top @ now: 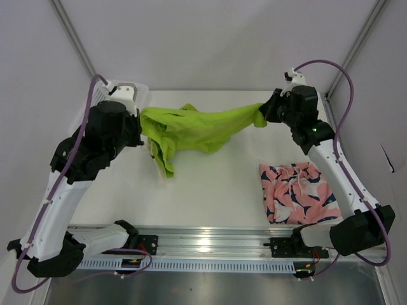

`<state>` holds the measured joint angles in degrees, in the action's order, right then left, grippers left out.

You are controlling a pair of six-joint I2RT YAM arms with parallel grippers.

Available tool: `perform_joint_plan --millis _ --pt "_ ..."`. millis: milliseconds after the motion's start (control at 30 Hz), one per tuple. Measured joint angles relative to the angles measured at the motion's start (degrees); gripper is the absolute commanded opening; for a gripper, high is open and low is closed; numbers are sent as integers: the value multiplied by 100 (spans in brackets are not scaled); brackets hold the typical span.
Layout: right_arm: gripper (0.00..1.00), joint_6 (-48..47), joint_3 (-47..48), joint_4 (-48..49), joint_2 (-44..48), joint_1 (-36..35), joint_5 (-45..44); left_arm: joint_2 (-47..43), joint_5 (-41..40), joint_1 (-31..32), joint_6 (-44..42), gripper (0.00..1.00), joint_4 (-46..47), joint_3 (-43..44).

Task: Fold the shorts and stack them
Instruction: Flatten the shorts out

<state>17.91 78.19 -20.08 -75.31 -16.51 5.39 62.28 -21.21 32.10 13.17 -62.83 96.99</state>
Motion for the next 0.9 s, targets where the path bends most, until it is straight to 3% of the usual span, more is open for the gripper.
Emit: perform_joint_plan --millis 300,367,500,567,600,633,667,733,900 --pt "0 114 -1744 195 120 -350 481 229 -588 -334 -136 0 -179 -706" --pt "0 151 -2299 367 334 -866 337 203 -804 -398 -173 0 -140 -837" --pt "0 216 -3609 870 975 -2566 -31 127 -1207 -557 -175 0 52 -1222" --pt "11 262 -4096 1117 1207 -3283 -251 85 -1342 -632 -173 0 153 -1419" --pt "21 295 -4297 1185 1296 -3604 -435 66 -1390 -680 -170 0 197 -1513" --pt "45 326 -4463 1228 1362 -3882 -575 57 -1445 -723 -168 0 229 -1593" --pt "54 361 -4597 1270 1421 -4092 -695 50 -1495 -763 -168 0 247 -1650" --pt "62 330 -4776 1305 1537 -4291 -896 46 -1596 -813 -166 0 289 -1714" --pt "68 330 -4968 1475 1895 -4310 -1045 -76 -1810 -898 -133 0 516 -1860"
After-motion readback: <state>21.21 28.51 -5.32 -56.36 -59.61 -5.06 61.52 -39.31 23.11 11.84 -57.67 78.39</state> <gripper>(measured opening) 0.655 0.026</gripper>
